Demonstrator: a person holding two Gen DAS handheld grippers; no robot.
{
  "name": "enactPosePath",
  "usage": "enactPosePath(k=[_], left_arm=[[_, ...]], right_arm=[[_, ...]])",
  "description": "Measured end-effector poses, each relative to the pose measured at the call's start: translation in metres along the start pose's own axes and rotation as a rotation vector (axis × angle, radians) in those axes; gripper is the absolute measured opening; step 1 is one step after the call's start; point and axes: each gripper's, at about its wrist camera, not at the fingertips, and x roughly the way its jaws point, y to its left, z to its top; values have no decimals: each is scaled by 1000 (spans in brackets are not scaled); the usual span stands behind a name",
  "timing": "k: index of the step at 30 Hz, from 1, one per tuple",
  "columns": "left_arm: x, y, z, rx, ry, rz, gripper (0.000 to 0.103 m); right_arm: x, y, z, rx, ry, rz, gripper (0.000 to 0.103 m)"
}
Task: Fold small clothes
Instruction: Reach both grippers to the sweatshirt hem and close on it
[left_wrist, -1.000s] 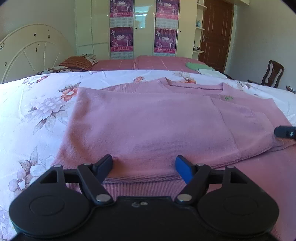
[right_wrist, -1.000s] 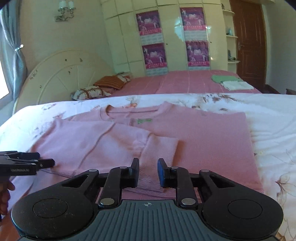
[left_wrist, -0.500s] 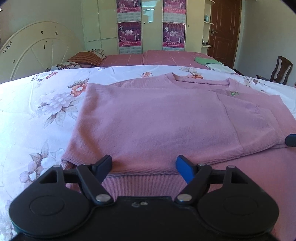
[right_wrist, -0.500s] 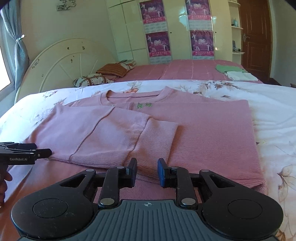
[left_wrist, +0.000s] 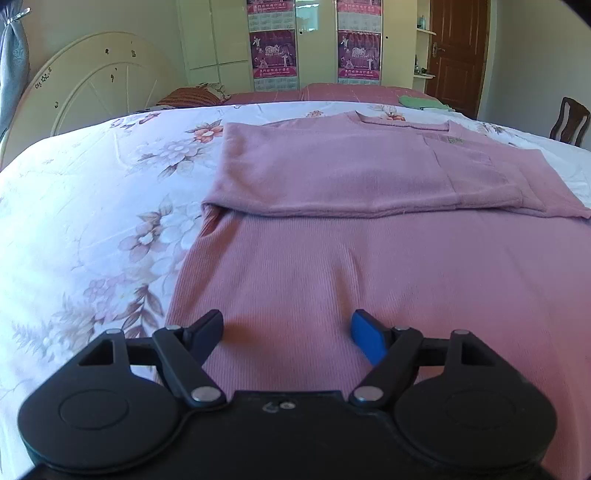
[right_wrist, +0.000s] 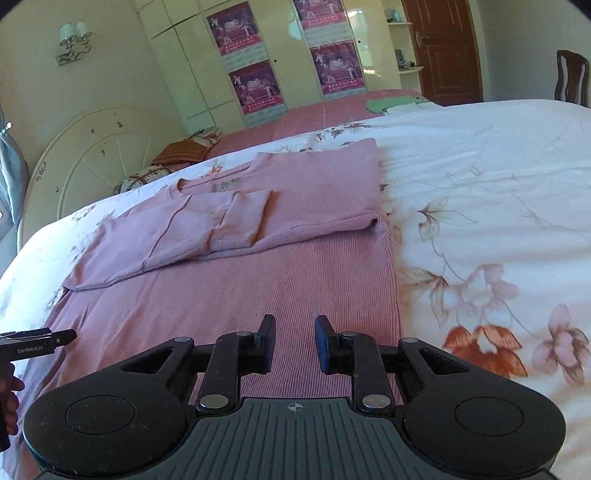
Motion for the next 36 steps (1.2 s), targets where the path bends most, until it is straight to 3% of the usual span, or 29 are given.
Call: enactPosePath(k=[11, 13, 14, 15, 19, 25, 26, 29, 32, 36], left_arm=[[-66, 35, -64, -45, 31, -18, 75], [-75, 44, -76, -65, 40, -39, 75], [-80, 49, -81, -76, 42, -60, 75], [-85, 54, -87, -89, 45, -84, 75], [-101, 77, -105, -162, 59, -220, 74], [-94, 113, -124, -410, 154, -626, 73], [-90, 116, -127, -440, 161, -665, 73], [-79, 125, -128, -522, 161, -729, 73], [-66, 127, -124, -593, 143, -756, 73], [-55, 119, -111, -588, 128, -746, 73]], right_arm=[[-77, -3, -53, 93, 16, -72, 24], [-84, -10, -67, 133, 47, -85, 42], [-89, -15, -74, 163, 52, -76, 60], [-94, -19, -81, 183, 57, -69, 63], [-110, -30, -100, 238, 74, -30, 63], [-125, -46, -110, 343, 91, 78, 63], [-126, -49, -111, 356, 96, 101, 63], [-124, -53, -113, 389, 121, 182, 63], [-115, -51, -107, 370, 122, 207, 63], [-99, -60, -100, 445, 110, 249, 63]])
